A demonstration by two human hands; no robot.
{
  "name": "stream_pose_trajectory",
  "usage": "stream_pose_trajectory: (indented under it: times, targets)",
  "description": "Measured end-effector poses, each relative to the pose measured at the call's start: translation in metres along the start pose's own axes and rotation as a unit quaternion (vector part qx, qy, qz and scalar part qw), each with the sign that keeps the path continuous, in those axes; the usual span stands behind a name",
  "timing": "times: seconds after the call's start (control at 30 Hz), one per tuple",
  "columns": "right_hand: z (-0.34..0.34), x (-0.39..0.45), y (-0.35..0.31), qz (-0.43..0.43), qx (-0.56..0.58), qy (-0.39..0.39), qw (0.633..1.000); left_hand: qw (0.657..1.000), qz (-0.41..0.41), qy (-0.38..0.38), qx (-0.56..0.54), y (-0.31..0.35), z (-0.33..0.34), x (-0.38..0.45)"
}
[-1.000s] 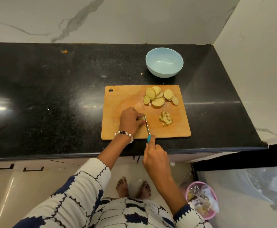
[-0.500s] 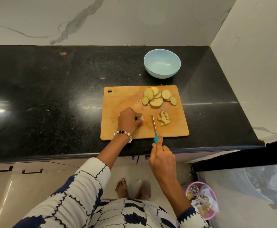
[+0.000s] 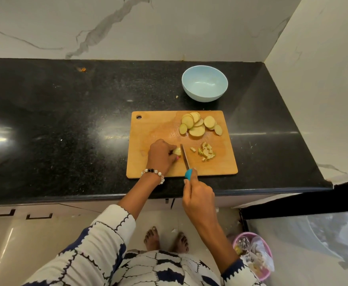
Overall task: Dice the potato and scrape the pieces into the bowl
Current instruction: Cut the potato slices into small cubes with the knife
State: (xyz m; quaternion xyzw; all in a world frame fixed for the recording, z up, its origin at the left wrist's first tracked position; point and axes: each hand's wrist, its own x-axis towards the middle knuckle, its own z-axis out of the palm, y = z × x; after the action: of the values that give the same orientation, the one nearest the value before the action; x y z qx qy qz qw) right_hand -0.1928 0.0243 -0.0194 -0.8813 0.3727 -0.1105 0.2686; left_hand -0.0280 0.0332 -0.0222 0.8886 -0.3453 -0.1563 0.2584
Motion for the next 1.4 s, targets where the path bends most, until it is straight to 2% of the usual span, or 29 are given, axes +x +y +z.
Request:
stream_pose_trajectory:
  times: [0.4, 0.57, 0.63, 0.73, 1.1, 1.27, 1.4]
  targets:
    - [0.005, 0.006, -0.015, 0.002, -0.111, -0.064, 0.992, 1.0, -0.005, -0.003, -0.005, -0.002, 0.0, 0.004]
    - [0.008, 0.001, -0.011, -0.013, -0.171, -0.047, 0.984, 1.0, -0.011, 0.005, -0.024, -0.003, 0.001, 0.003]
    - [0.009, -0.017, -0.005, -0.023, -0.17, -0.021, 0.985, 1.0, -0.01, 0.009, -0.024, -0.004, 0.001, 0.003]
    - [0.004, -0.035, 0.0, -0.032, -0.18, -0.025, 0.983, 1.0, -0.012, 0.005, -0.016, -0.004, 0.002, 0.004]
    - [-0.004, -0.007, 0.001, 0.02, -0.067, 0.043, 0.997, 0.999, -0.033, 0.001, -0.037, 0.0, 0.0, 0.002]
    - [0.011, 0.004, 0.001, -0.002, -0.044, -0.015, 0.999, 0.998, -0.041, -0.001, -0.05, 0.001, -0.001, 0.002]
    - [0.001, -0.003, 0.018, 0.037, -0.048, 0.001, 0.998, 0.996, -0.055, -0.006, -0.066, 0.001, 0.001, 0.003]
